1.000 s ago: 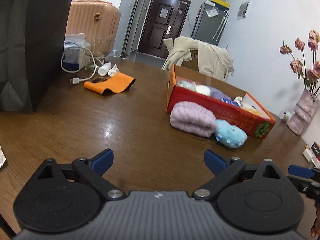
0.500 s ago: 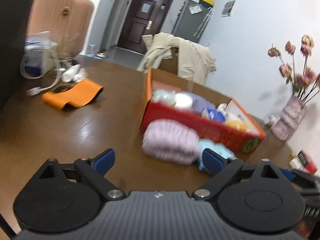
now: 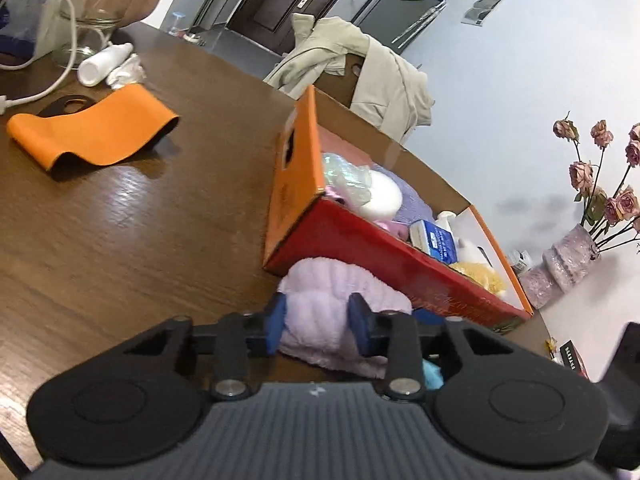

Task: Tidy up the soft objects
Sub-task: 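Close both grippers on the pink knitted headband and lift it, then carry the pink headband over the box and lower it inside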

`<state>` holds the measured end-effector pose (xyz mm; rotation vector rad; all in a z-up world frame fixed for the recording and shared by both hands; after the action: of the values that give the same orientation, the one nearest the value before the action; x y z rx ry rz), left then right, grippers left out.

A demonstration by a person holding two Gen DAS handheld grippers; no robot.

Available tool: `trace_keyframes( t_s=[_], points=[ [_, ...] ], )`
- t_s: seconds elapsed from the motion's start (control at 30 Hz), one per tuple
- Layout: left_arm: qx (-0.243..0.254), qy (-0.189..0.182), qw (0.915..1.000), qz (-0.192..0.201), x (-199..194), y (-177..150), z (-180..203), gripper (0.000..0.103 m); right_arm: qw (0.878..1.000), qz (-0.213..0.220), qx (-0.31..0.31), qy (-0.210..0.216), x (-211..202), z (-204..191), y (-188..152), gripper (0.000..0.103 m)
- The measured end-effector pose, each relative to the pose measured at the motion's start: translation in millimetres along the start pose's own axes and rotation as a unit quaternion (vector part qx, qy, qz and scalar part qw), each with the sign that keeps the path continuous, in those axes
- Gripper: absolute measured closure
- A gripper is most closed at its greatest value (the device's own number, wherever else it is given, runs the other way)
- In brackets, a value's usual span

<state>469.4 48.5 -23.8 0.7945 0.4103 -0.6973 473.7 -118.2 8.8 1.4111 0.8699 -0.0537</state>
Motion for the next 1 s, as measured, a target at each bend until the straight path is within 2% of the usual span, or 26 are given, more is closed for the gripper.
trace_keyframes(
  t_s=[0.23,0.3,0.43,0.57,0.67,0.83,1.0],
  points=[
    [0.036,0.032,0.9987,0.015,-11.1,-7.3,-0.7,0.074,1.000,-0.005,-0.027,0.003,7.3,-10.6,-7.7,0.069],
    [0.044,0.035,0.9983,0.016,-10.6,-7.6,0.9,0.074,0.999,-0.001,-0.033,0.009,7.0,-14.3,-7.2,0.080],
    [0.057,0.036,0.9975,0.021,-14.3,-6.1,4.8,0.079,0.999,0.014,-0.050,0.004,-2.1,-21.7,-2.1,0.086],
    [0.081,0.028,0.9948,0.055,-44.0,-7.2,27.1,0.080,0.996,0.055,-0.067,0.006,-42.9,-33.2,9.8,0.087],
    [0.094,0.012,0.9928,0.073,-72.0,-24.1,50.5,0.079,0.994,0.078,-0.075,0.006,-84.3,-35.1,8.3,0.087],
    [0.082,-0.028,0.9940,0.067,-104.6,-72.3,81.6,0.079,0.994,0.092,-0.055,0.011,-156.2,-27.4,-18.6,0.087],
    [0.101,-0.045,0.9933,0.033,-106.3,-117.2,111.7,0.079,0.995,0.094,-0.022,-0.002,-200.2,-3.4,-56.3,0.087]
  ],
)
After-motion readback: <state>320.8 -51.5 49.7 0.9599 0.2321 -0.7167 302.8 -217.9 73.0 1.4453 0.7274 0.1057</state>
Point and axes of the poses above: each gripper's, at about its wrist camera, not at the fingertips, and x roughly the way its jaws point, z to its right, y to its top, the point moved 8 cm from there along x, roughly the way its jaws point, and after that the axes turned 10 degrees about -x, right-handed, at the moved point
